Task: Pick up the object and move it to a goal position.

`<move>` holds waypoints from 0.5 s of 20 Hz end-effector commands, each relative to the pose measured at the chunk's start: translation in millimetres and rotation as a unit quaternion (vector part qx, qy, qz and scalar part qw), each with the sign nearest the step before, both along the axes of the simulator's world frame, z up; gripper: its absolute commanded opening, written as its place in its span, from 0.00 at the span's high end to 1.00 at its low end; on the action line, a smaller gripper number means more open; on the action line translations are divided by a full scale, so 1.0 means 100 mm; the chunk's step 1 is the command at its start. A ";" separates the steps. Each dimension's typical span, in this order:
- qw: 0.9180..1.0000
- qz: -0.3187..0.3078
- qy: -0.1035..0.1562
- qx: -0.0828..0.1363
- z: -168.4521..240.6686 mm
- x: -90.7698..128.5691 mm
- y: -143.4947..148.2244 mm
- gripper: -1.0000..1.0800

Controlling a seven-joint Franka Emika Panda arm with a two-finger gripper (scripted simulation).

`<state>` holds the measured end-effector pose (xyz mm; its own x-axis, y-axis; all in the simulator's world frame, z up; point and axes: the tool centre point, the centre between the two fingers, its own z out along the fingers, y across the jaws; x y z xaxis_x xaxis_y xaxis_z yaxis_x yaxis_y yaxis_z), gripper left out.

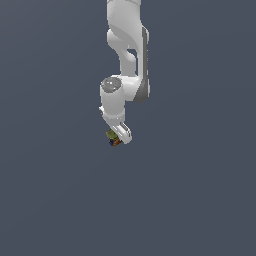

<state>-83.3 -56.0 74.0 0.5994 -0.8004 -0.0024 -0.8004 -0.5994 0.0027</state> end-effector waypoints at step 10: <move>1.000 0.000 -0.002 -0.001 0.78 0.29 0.53 1.00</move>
